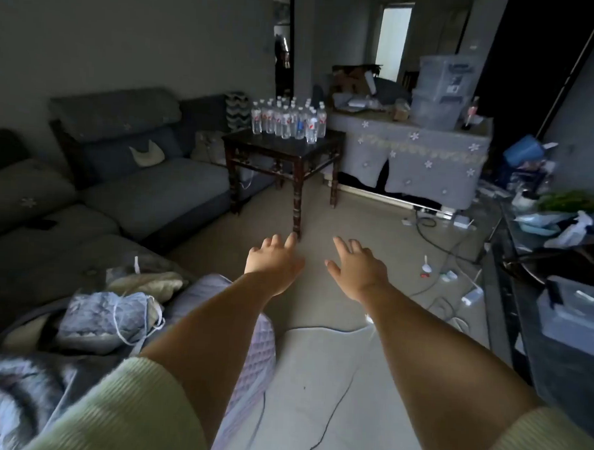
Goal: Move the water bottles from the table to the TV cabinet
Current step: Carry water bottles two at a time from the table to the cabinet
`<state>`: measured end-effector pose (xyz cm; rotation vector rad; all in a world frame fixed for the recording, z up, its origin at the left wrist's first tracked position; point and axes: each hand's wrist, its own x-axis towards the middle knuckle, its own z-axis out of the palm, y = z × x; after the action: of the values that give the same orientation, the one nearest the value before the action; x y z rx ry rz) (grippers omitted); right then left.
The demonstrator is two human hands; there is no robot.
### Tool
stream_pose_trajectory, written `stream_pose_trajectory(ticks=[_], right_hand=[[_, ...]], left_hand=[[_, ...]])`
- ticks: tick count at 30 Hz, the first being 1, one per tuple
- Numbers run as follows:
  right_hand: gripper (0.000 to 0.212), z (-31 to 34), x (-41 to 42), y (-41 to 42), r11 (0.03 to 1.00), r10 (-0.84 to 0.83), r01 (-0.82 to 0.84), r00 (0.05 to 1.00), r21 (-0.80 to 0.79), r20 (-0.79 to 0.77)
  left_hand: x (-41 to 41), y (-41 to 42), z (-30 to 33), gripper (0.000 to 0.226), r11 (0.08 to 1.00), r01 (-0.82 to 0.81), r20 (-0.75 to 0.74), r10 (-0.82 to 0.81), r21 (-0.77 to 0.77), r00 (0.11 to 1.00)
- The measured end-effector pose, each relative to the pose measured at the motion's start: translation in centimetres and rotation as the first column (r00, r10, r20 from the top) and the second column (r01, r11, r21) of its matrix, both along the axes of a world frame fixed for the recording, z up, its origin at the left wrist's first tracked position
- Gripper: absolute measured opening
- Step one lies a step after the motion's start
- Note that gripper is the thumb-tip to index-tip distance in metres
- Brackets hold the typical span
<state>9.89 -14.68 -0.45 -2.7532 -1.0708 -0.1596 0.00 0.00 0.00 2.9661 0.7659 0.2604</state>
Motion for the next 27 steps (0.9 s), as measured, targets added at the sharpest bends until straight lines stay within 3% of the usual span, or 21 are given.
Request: stream_pose_trajectory(ticks=[14,27], right_hand=[[0.063,0.2,17.9,8.0,0.991,0.1,-0.099,0.995,-0.094,0.004],[0.057,-0.6,31.4,24.3,0.99,0.096,-0.1,0.994,-0.101,-0.044]], left_hand=[[15.6,6.2,1.0,0.061,0.994,-0.101,0.008,0.101,-0.029,0.995],[28.3,23.9,-1.1,0.063,0.99,-0.138,-0.041,0.136,-0.039,0.99]])
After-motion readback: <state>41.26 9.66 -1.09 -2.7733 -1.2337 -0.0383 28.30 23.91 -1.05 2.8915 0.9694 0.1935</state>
